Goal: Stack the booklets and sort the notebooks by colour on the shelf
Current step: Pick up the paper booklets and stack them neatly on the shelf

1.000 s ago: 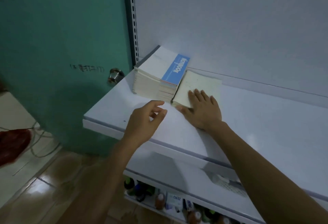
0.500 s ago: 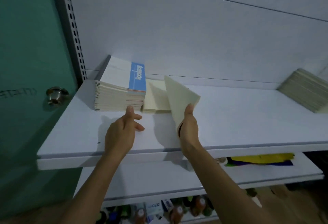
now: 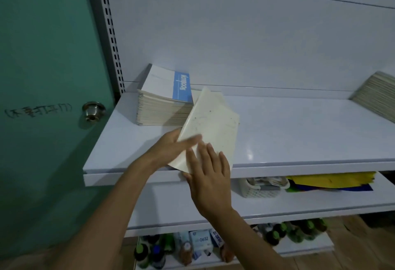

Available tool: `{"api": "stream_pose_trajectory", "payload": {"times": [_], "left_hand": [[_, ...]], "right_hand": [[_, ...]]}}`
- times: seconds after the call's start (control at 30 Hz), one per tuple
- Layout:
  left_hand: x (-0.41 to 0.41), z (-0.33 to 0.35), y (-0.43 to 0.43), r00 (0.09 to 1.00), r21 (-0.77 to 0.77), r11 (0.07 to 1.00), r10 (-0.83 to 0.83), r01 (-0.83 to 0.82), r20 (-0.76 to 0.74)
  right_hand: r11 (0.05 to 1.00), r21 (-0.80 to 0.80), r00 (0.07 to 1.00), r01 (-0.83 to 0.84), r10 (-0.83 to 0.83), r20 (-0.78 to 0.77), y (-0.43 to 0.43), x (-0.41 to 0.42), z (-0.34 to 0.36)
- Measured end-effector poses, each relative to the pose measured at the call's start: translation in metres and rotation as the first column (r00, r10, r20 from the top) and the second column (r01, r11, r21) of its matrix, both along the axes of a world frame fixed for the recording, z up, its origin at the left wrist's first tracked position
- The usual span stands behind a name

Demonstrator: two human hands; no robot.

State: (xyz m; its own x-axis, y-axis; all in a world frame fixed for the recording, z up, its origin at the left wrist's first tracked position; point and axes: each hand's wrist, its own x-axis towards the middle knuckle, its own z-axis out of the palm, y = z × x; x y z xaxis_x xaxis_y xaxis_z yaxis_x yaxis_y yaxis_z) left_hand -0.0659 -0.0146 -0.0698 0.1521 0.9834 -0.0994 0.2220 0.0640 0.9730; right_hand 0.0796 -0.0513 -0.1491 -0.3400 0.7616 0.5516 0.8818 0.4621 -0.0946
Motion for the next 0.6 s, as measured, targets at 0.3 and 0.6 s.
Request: {"api": "stream_pose_trajectory", "payload": {"times": [0.3, 0.6], "left_hand": [[0.000, -0.006, -0.007, 0.980, 0.332, 0.924, 0.199, -0.190, 0.005], [-0.011, -0.014, 0.012, 0.725, 0.241, 0.691, 0.596, -0.682, 0.344]], "right_hand": [[0.983, -0.091, 0.986, -0.157, 0.150, -0.076, 0.008, 0.004, 0.031], [0.971, -0.232, 0.938, 0.048, -0.123, -0.323, 0.114, 0.037, 0.072]]}}
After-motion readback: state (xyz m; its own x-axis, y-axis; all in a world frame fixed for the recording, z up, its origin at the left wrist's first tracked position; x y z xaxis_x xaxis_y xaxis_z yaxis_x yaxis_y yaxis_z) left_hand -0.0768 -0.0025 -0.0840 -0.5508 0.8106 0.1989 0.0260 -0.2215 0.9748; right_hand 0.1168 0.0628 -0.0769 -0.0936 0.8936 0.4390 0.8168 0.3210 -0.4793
